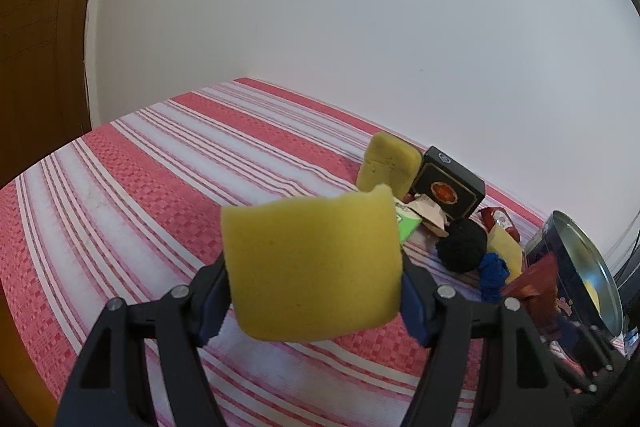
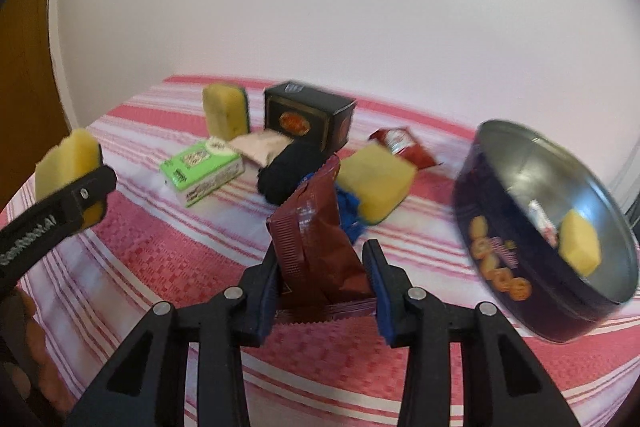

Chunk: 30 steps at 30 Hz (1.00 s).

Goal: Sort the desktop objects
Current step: 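Carry the red wrapper over the tin and release it while the left tool drops the yellow sponge in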

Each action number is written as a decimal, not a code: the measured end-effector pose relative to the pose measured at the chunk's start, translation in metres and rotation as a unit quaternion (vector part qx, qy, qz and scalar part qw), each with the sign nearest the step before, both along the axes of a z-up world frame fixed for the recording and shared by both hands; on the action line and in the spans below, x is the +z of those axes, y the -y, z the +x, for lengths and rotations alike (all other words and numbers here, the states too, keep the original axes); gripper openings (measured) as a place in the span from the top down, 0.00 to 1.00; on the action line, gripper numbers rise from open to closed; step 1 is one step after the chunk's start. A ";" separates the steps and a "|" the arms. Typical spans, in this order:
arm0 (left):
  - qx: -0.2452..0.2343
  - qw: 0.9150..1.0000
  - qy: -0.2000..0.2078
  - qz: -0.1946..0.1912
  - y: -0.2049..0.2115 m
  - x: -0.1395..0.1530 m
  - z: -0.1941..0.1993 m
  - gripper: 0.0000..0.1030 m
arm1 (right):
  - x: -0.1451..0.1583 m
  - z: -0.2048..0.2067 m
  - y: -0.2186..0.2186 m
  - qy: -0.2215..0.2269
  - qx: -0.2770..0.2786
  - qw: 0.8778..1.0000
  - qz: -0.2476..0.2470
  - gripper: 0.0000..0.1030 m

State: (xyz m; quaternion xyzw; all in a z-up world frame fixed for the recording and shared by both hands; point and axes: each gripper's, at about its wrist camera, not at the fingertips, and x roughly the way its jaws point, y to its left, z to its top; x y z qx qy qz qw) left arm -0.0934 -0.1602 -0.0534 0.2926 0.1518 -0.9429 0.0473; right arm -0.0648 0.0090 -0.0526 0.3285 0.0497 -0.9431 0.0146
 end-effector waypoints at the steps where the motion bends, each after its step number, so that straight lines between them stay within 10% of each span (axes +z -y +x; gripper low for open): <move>1: 0.000 1.000 0.000 -0.001 -0.002 0.000 0.000 0.31 | 0.003 0.002 -0.002 -0.008 -0.003 1.000 0.003 0.59; 30: -0.114 0.992 -0.031 -0.049 -0.118 0.030 0.013 0.31 | 0.042 0.058 -0.120 -0.101 -0.118 0.988 -0.011 0.58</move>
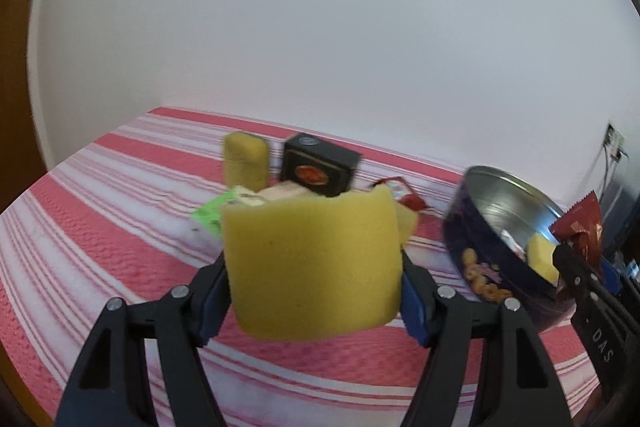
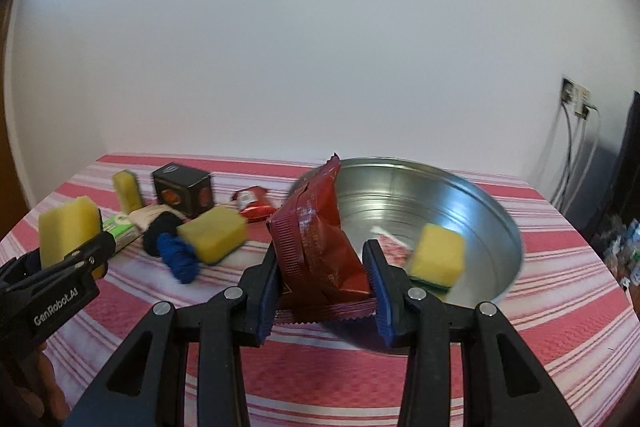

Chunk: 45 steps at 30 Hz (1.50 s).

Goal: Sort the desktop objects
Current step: 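Carry the red wrapper over the tin and release it while the left tool drops the yellow sponge in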

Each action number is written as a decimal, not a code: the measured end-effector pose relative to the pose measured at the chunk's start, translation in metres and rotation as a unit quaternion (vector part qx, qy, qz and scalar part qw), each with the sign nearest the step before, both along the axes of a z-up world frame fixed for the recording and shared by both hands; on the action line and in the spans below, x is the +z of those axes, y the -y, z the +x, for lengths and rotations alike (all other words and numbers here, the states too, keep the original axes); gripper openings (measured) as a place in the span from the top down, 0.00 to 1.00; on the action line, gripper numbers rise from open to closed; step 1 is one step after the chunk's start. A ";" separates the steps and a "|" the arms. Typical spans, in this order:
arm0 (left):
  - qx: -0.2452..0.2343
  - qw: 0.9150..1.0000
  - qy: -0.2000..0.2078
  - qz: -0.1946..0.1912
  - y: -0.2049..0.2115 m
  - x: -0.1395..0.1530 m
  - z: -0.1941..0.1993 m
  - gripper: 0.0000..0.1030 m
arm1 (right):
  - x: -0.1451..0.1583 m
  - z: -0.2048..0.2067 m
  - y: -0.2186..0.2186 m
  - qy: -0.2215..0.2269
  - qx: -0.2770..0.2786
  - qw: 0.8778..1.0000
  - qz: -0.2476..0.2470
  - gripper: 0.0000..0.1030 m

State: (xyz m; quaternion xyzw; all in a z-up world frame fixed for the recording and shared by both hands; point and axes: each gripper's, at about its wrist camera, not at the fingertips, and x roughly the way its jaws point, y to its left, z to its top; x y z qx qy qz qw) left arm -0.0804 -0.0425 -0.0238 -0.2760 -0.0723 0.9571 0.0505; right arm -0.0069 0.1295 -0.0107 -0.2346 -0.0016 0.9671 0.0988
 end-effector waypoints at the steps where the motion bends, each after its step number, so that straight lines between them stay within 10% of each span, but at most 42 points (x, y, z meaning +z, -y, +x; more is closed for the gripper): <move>1: -0.008 1.000 -0.001 -0.003 -0.008 0.001 0.000 0.31 | 0.000 0.001 -0.005 -0.001 -0.005 1.000 -0.001 0.58; 31: -0.158 0.987 -0.020 -0.030 -0.188 0.014 -0.054 0.31 | 0.006 -0.032 -0.182 -0.023 -0.132 0.991 0.021 0.58; 45: -0.178 0.980 0.020 -0.084 -0.235 -0.002 -0.068 0.29 | -0.018 -0.070 -0.210 0.012 -0.084 0.995 -0.052 0.57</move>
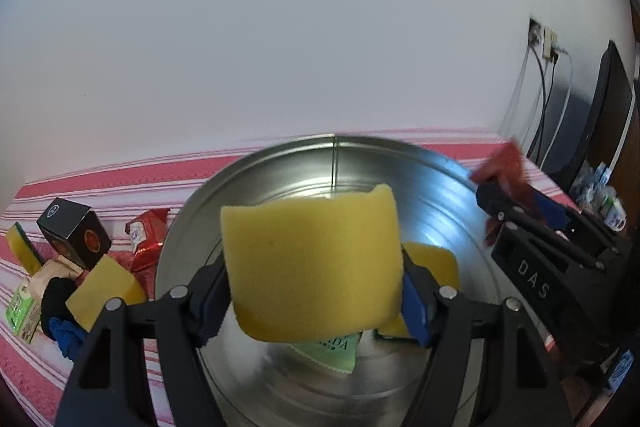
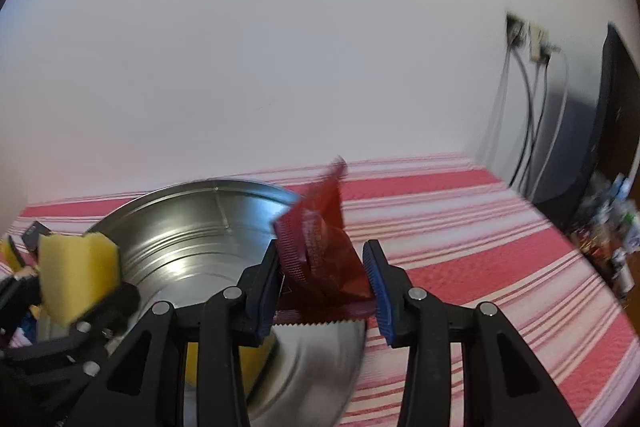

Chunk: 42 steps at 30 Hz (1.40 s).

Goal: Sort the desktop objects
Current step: 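Carry the red wrapper over the tin and release it while the left tool drops the yellow sponge in, then withdraw both open tools from the tin toward the remaining items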

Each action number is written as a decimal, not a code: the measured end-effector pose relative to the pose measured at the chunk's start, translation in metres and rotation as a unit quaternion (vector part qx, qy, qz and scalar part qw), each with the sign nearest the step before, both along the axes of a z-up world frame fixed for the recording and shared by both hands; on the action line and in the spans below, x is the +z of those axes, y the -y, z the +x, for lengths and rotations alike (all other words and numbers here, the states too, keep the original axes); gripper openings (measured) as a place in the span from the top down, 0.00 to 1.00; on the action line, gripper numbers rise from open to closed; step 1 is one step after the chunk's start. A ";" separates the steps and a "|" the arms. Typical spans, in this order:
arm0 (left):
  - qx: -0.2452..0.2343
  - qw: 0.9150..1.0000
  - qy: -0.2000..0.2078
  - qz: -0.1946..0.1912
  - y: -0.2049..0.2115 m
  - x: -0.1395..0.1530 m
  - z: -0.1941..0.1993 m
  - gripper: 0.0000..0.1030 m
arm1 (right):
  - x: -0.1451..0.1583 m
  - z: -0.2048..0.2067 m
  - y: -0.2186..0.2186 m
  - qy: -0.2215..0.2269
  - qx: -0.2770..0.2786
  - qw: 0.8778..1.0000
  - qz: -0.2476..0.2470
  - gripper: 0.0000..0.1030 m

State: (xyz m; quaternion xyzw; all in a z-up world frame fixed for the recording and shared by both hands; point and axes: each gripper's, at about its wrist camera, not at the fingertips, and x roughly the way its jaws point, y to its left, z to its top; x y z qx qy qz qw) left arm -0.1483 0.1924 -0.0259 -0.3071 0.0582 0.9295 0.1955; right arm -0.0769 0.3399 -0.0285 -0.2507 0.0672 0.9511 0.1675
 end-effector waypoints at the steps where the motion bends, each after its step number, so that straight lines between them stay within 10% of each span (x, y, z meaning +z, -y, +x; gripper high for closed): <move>1: 0.000 1.000 -0.001 -0.006 -0.001 -0.001 0.001 0.29 | -0.001 -0.002 -0.001 0.004 0.003 1.000 -0.006 0.48; 4: 0.000 1.000 -0.009 -0.013 -0.004 -0.002 0.006 0.20 | 0.002 0.001 -0.003 -0.011 0.002 1.000 -0.012 0.30; 8: 0.008 0.999 -0.039 -0.010 -0.002 0.005 0.015 0.01 | 0.012 0.018 0.000 -0.057 -0.006 0.998 -0.006 0.30; 24: 0.052 0.996 -0.071 -0.020 0.018 0.009 0.017 0.01 | 0.023 0.035 0.015 -0.122 -0.021 0.992 0.027 0.28; 32: 0.079 0.992 -0.098 -0.010 0.038 0.009 0.023 0.01 | 0.029 0.056 0.042 -0.191 -0.027 0.979 0.059 0.11; 42: 0.109 0.990 -0.087 -0.005 0.072 0.000 0.023 0.01 | 0.031 0.048 0.059 -0.181 -0.022 0.981 0.059 0.11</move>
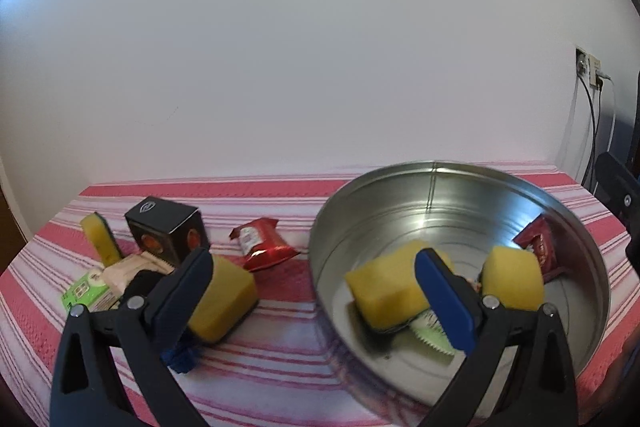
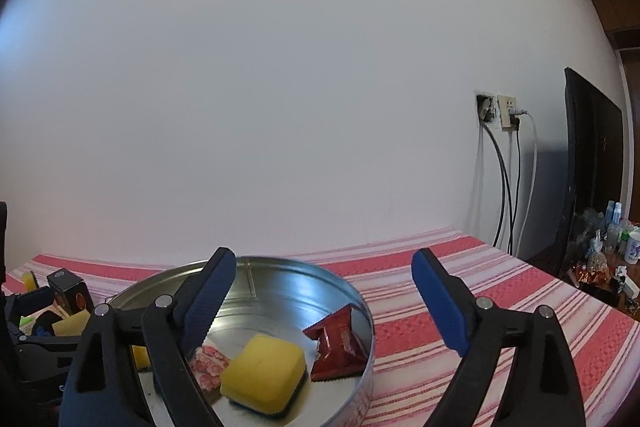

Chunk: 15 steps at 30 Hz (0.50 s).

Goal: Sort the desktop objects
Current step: 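Withdraw both open tools from the tin toward the remaining items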

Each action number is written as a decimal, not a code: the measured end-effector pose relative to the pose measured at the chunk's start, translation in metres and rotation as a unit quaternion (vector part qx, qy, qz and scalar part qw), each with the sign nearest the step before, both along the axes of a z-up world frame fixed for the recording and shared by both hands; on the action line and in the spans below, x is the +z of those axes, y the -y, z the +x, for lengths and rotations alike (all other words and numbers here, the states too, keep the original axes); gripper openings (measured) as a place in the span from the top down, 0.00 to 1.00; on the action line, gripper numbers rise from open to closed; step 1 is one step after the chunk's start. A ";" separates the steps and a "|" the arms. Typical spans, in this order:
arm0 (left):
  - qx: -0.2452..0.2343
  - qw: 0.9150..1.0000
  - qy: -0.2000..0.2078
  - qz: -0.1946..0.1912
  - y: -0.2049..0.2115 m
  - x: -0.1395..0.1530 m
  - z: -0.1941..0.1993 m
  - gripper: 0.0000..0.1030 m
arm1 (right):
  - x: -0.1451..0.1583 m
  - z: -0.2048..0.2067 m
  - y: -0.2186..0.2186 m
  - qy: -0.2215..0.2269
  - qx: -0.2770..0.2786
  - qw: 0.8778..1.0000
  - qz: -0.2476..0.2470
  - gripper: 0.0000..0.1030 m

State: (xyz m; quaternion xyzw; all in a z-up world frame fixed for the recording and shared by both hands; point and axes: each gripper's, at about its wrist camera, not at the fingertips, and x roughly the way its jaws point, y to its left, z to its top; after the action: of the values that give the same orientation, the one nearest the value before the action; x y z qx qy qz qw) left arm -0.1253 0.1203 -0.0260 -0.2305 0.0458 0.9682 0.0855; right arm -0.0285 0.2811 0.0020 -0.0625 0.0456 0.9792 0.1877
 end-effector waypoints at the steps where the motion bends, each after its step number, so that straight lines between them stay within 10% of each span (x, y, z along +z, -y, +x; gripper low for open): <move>1: 0.001 1.000 0.001 -0.001 0.002 -0.001 0.000 0.01 | 0.000 0.000 0.002 0.001 0.000 1.000 -0.003 0.11; 15: 0.018 0.999 0.025 0.018 0.050 -0.004 0.003 0.01 | -0.002 0.021 0.048 -0.005 0.034 0.999 -0.014 0.11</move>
State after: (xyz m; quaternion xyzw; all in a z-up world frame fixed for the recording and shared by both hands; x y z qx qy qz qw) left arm -0.1219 0.0701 -0.0298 -0.2543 0.0218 0.9641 0.0728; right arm -0.0073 0.2328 -0.0003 -0.0617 0.0579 0.9845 0.1534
